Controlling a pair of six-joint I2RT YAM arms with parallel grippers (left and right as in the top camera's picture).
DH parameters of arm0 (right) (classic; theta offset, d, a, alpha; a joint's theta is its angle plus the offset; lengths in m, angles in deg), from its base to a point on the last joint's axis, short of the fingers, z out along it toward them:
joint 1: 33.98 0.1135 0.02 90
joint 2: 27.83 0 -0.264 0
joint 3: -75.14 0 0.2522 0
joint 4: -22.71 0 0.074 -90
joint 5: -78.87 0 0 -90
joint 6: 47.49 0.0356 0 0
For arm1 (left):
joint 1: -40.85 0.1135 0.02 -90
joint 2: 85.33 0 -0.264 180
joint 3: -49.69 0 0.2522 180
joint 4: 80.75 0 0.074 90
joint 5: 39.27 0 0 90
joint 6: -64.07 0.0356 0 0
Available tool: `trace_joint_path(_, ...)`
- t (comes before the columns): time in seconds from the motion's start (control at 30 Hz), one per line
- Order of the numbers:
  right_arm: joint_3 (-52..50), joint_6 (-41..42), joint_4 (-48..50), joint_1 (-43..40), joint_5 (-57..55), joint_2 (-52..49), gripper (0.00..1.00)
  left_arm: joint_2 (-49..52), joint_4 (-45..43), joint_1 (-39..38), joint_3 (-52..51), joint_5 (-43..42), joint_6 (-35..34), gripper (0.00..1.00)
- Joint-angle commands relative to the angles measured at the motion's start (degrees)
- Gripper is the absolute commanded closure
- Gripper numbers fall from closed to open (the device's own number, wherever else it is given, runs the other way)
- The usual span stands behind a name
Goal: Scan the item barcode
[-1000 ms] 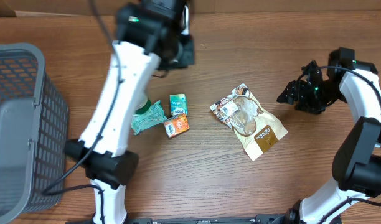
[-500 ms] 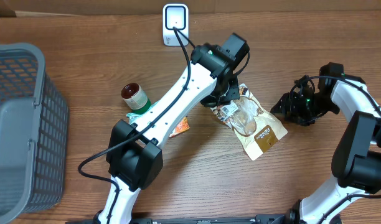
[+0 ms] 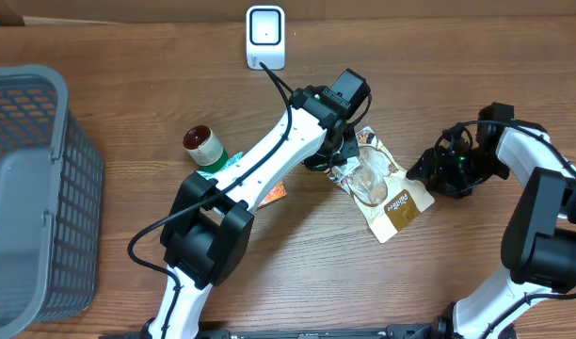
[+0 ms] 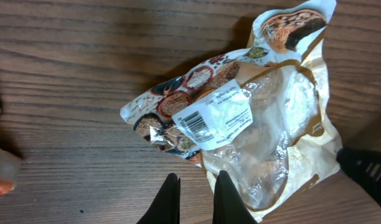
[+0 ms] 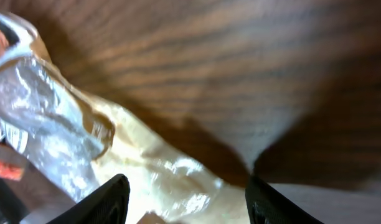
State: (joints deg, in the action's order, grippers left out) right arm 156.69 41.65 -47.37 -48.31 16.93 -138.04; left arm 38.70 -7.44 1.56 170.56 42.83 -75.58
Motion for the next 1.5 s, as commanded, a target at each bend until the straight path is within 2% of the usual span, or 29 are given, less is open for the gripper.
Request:
trace_joint_path(0.0,-0.35,1.09,-1.64,1.27,2.32,-0.28,0.40,0.37,-0.09,0.22,-0.35,0.44,3.43,0.96)
trace_joint_path(0.2,-0.35,1.11,-5.51,5.07,5.55,-0.31,0.46,0.37,0.26,0.26,-0.35,-2.86,12.63,0.96)
trace_joint_path(0.43,-0.33,1.07,-3.74,9.51,8.72,-0.28,0.47,0.37,1.53,0.26,-0.37,-3.89,16.90,0.96)
trace_joint_path(0.53,0.61,0.39,-3.17,9.27,8.74,-0.28,0.49,0.37,2.38,0.24,-0.74,-3.85,15.91,0.95)
trace_joint_path(0.67,5.53,-1.11,-2.86,7.80,8.39,0.44,0.48,0.37,1.09,0.04,-2.78,-2.78,8.52,0.96)
trace_joint_path(0.8,7.76,-1.51,4.13,7.50,3.34,0.81,0.45,0.37,0.15,-0.02,-4.24,1.25,1.92,0.96)
trace_joint_path(0.97,3.63,-1.55,12.15,9.35,-1.46,-1.18,0.45,0.37,-0.70,-0.02,-4.28,3.98,-3.80,0.96)
trace_joint_path(1.2,1.90,-2.21,9.38,9.88,-1.46,-1.46,0.47,0.37,-0.94,-0.02,-4.28,4.24,-3.21,0.95)
trace_joint_path(1.47,1.90,-2.19,-4.76,9.88,3.06,-1.46,0.48,0.37,-0.13,2.62,-4.28,4.39,5.20,0.96)
